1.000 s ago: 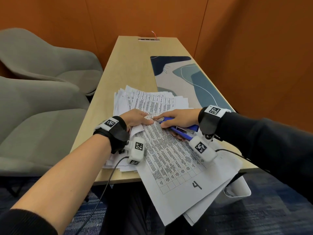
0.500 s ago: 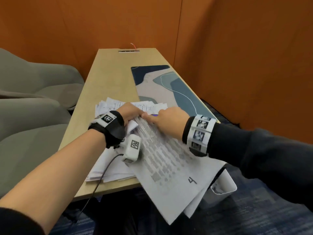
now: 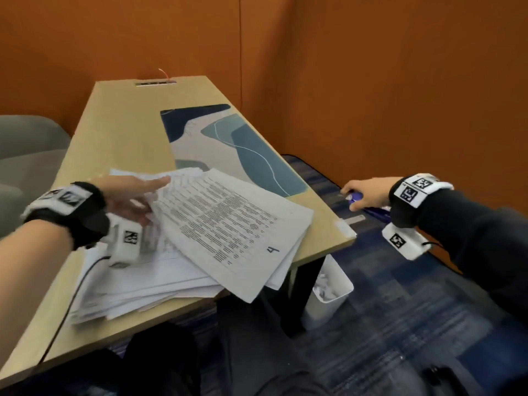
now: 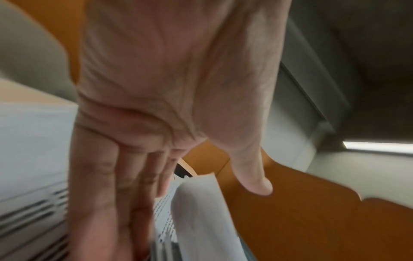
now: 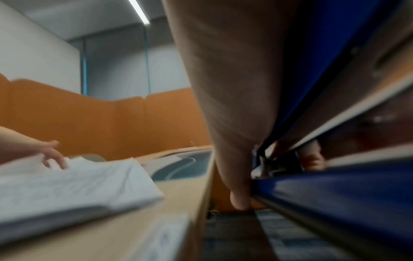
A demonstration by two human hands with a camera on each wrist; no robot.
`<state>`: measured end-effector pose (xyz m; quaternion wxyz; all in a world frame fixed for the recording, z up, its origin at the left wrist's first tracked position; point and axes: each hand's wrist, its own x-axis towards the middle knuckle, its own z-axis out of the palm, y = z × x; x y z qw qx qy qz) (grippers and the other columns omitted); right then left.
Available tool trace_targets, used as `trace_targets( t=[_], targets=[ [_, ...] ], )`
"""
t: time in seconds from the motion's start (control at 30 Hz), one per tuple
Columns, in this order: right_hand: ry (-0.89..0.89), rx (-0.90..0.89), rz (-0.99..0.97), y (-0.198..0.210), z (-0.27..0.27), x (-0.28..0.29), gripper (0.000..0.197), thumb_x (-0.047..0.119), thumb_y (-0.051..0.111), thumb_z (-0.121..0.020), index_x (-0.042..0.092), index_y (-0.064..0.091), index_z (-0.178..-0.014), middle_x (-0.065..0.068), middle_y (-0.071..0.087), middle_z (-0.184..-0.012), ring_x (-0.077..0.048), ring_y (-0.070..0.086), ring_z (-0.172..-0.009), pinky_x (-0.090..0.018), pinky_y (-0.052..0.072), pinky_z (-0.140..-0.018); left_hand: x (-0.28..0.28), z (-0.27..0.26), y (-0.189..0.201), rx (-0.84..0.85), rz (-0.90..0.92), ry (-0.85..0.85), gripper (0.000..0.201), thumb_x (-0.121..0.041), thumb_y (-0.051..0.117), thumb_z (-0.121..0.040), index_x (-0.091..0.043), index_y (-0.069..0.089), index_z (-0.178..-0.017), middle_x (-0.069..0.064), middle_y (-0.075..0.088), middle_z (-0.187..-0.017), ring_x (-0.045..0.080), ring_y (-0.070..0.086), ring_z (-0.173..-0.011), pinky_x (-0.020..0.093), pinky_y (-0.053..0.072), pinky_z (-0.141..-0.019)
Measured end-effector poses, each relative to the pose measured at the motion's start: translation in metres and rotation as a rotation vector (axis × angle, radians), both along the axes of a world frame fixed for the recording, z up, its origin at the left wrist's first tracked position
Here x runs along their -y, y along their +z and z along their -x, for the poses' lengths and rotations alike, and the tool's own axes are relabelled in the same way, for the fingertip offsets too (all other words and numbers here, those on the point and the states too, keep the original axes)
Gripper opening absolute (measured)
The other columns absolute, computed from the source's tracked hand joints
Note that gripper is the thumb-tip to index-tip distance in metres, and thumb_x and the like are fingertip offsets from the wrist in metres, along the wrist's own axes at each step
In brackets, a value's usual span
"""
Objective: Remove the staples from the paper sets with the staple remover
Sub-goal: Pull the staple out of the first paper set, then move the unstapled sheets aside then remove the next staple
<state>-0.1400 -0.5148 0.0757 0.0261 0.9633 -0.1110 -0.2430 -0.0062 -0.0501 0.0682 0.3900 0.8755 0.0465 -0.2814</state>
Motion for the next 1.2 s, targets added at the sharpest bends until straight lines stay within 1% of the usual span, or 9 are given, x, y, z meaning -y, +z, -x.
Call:
trace_targets(
  t=[0.1, 0.23, 0.3, 0.43, 0.57, 0.7, 0.8, 1.0, 1.2],
  targets=[
    [-0.025, -0.067, 0.055, -0.033, 0.014, 0.019, 0.05, 0.038, 0.059, -0.095, 0.027, 0.042, -0.141, -0.003, 0.051, -0.14, -0.022, 0.053, -0.112, -0.029, 0.04, -0.091, -0.023, 0.01, -0.013, -0.132, 0.171, 0.09, 0.077, -0.047, 0.07, -0.065, 0.006, 0.051, -0.118, 0.022, 0.069, -0.1, 0.036, 0.071, -0.083, 0.037, 0.061, -0.059],
    [-0.037, -0.128, 0.064, -0.053, 0.014, 0.023, 0.056, 0.039, 0.055, -0.096, 0.032, 0.035, -0.148, -0.003, 0.045, -0.148, -0.024, 0.047, -0.13, -0.032, 0.039, -0.104, -0.009, 0.034, -0.03, -0.181, 0.37, 0.143, 0.041, -0.017, 0.067, -0.076, 0.007, 0.058, -0.109, 0.026, 0.067, -0.108, 0.027, 0.073, -0.072, 0.03, 0.06, -0.056],
    [-0.056, -0.09, 0.063, -0.05, 0.008, 0.018, 0.06, 0.039, 0.057, -0.095, 0.029, 0.035, -0.15, -0.004, 0.045, -0.148, -0.025, 0.048, -0.129, -0.03, 0.039, -0.101, 0.008, 0.039, -0.041, -0.117, 0.428, 0.206, 0.021, -0.001, 0.063, -0.084, 0.003, 0.059, -0.104, 0.021, 0.066, -0.113, 0.025, 0.071, -0.078, 0.031, 0.061, -0.058],
    [-0.136, 0.126, 0.021, -0.025, -0.012, 0.001, 0.053, 0.039, 0.07, -0.085, 0.01, 0.056, -0.127, -0.012, 0.061, -0.124, -0.028, 0.059, -0.102, -0.036, 0.051, -0.091, 0.036, 0.032, -0.054, 0.018, 0.591, 0.368, 0.035, -0.004, 0.053, -0.094, -0.003, 0.049, -0.129, 0.016, 0.065, -0.116, 0.029, 0.067, -0.091, 0.041, 0.057, -0.071],
    [-0.229, 0.357, -0.342, -0.002, -0.03, -0.035, 0.039, 0.032, 0.073, -0.082, 0.005, 0.059, -0.106, -0.017, 0.067, -0.102, -0.029, 0.06, -0.081, -0.032, 0.048, -0.068, 0.067, 0.036, -0.05, 0.098, 0.677, 0.326, 0.028, -0.007, 0.047, -0.097, -0.016, 0.046, -0.125, 0.012, 0.065, -0.111, 0.029, 0.066, -0.088, 0.044, 0.055, -0.072],
    [-0.321, 0.142, -0.87, -0.009, -0.043, -0.09, 0.024, 0.019, 0.071, -0.085, 0.008, 0.053, -0.098, -0.02, 0.069, -0.087, -0.036, 0.07, -0.08, -0.04, 0.059, -0.064, 0.062, 0.039, -0.063, 0.227, 0.539, 0.3, 0.038, -0.007, 0.049, -0.097, -0.009, 0.045, -0.135, 0.017, 0.06, -0.123, 0.032, 0.064, -0.095, 0.047, 0.055, -0.08],
    [-0.144, 0.172, -0.638, -0.02, -0.06, -0.124, 0.029, 0.039, 0.072, -0.083, 0.017, 0.056, -0.093, -0.01, 0.069, -0.099, -0.028, 0.066, -0.085, -0.04, 0.054, -0.086, 0.034, 0.038, -0.064, 0.259, 0.506, 0.303, 0.04, -0.01, 0.048, -0.098, -0.009, 0.043, -0.138, 0.018, 0.061, -0.12, 0.036, 0.063, -0.097, 0.05, 0.055, -0.083],
    [-0.063, 0.155, -0.526, -0.021, -0.08, -0.156, 0.054, 0.048, 0.069, -0.084, 0.015, 0.053, -0.123, -0.004, 0.059, -0.116, -0.024, 0.06, -0.099, -0.033, 0.047, -0.091, -0.02, 0.035, -0.058, 0.2, 0.461, 0.304, 0.032, -0.014, 0.052, -0.098, -0.005, 0.05, -0.128, 0.024, 0.062, -0.118, 0.036, 0.062, -0.095, 0.045, 0.054, -0.078],
    [-0.036, 0.179, -0.143, -0.02, -0.073, -0.138, 0.039, 0.032, 0.057, -0.096, 0.0, 0.058, -0.118, -0.017, 0.063, -0.115, -0.024, 0.052, -0.088, -0.029, 0.039, -0.073, -0.008, 0.041, -0.043, 0.223, 0.591, 0.348, 0.028, -0.019, 0.048, -0.1, -0.016, 0.049, -0.128, 0.009, 0.064, -0.11, 0.029, 0.063, -0.095, 0.046, 0.053, -0.079]
  ],
)
